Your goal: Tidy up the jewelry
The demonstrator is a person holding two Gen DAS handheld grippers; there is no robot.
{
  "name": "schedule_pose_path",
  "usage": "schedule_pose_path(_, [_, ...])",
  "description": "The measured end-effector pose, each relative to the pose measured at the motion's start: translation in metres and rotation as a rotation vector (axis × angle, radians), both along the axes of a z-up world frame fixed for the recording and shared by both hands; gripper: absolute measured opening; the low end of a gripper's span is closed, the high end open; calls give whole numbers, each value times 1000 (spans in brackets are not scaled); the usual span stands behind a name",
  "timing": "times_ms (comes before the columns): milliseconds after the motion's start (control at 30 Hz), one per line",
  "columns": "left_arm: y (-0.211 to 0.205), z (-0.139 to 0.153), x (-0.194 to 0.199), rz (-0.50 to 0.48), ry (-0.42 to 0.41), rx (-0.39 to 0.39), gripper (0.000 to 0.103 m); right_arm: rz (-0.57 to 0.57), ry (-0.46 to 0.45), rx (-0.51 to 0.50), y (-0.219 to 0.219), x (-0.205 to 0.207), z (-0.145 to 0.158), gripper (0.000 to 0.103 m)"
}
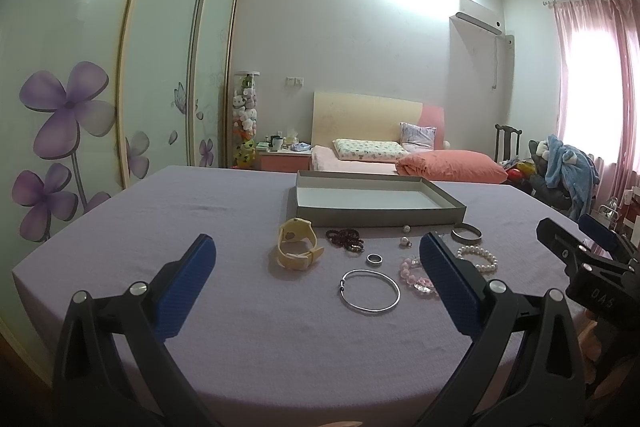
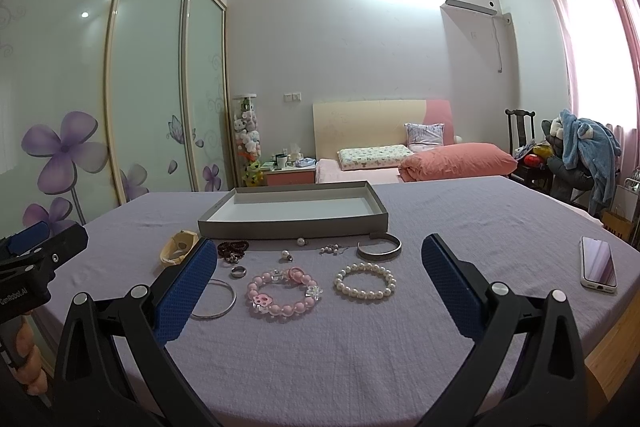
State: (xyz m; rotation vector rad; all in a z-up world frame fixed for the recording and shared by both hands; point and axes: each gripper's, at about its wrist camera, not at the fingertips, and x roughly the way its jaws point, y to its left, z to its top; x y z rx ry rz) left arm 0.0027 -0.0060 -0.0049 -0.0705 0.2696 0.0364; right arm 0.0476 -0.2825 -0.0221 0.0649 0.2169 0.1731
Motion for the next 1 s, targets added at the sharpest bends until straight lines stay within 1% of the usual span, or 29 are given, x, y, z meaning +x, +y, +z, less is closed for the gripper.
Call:
schedule_pose_path(367, [0, -1, 0, 0, 3, 0, 99, -1, 3, 0, -1, 1, 0, 101])
schedule_pose_path(567, [2, -6, 12, 6, 24, 0, 99, -7, 26, -5, 3, 8, -2, 101])
schedule_pose_path(700, [4, -14, 30, 8, 79, 11, 99, -25, 70, -10, -2, 22, -5, 101])
schedule_pose_path(833, [8, -20, 54, -13, 146, -4, 99, -44, 151, -27, -11, 47, -10, 101])
schedule_pose_path(900, [12, -23, 69, -25, 188, -29, 99, -53, 220, -40, -16, 66, -15, 95])
schedule_pose_path(933, [13, -25, 74, -35, 206, -39, 99, -55, 264, -46, -19, 78, -19, 88])
schedule_pose_path(967, [13, -26, 81, -44, 226, -47, 99, -57, 296, -51, -20, 86, -22, 79])
schedule_pose_path(1000, [14, -28, 88, -51, 254, -55, 99, -57, 330, -56, -22, 95, -25, 75])
